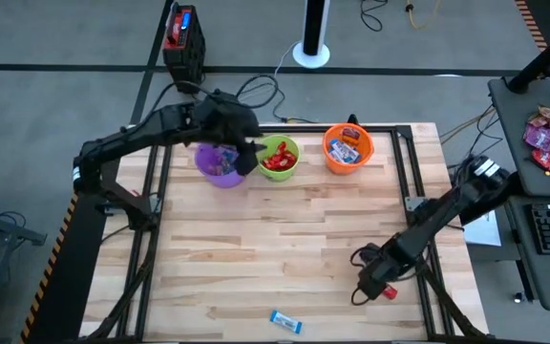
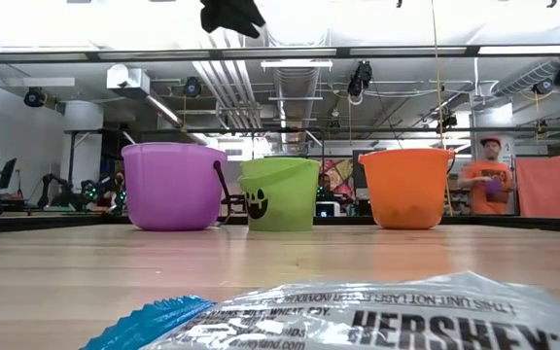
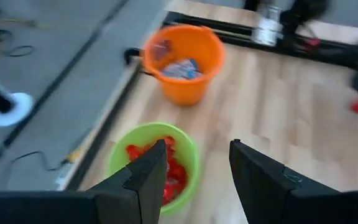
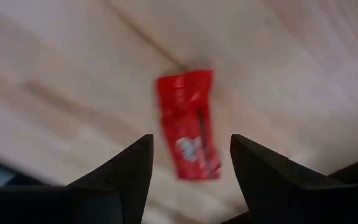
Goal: Sort candy by brand, put in halloween buckets
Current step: Put the red chocolate bar into the green bucket
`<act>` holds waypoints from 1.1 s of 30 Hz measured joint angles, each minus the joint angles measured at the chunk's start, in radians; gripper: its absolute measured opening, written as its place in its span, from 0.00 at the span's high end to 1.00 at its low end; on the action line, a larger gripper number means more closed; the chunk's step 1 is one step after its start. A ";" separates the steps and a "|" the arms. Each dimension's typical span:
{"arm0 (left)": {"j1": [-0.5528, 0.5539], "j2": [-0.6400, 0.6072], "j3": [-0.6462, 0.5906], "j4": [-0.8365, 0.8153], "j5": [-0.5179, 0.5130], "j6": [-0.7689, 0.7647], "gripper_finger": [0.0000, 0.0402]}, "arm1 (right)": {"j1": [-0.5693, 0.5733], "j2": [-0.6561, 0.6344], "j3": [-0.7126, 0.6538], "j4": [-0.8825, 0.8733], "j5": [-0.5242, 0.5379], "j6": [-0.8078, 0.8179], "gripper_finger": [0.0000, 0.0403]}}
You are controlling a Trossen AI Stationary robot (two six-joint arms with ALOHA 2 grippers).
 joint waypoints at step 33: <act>-0.497 -0.059 -0.578 0.227 0.449 -0.266 0.62 | -0.659 -0.079 0.244 0.295 0.508 -0.917 0.94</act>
